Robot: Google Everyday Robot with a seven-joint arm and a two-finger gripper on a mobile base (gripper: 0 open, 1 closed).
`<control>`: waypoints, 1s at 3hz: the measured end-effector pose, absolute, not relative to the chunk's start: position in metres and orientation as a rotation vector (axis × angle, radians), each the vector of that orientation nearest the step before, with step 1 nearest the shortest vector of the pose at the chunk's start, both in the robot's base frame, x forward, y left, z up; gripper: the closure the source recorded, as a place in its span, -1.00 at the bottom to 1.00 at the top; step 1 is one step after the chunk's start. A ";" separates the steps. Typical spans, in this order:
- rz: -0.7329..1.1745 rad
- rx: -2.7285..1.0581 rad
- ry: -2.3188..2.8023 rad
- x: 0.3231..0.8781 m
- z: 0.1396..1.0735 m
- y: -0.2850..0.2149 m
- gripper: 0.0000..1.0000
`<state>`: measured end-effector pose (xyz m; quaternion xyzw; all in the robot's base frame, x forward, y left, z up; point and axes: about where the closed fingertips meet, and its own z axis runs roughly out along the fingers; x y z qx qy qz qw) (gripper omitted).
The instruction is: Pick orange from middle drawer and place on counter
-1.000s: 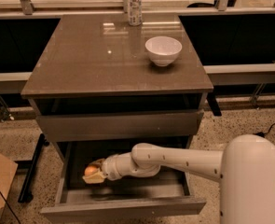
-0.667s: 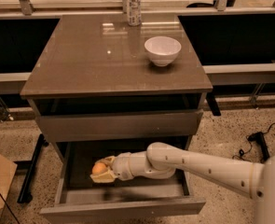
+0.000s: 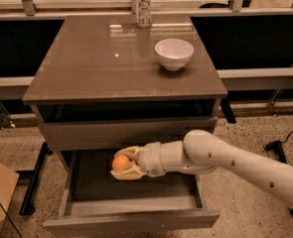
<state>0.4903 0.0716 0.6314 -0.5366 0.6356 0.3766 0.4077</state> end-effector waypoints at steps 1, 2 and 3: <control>0.782 -1.491 1.515 0.503 0.716 0.062 1.00; 0.571 -1.618 1.443 0.532 0.813 0.063 1.00; 0.408 -1.676 1.356 0.567 0.906 0.081 1.00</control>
Offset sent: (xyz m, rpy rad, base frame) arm 0.0931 0.0067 0.3418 -0.3911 -0.5800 0.0920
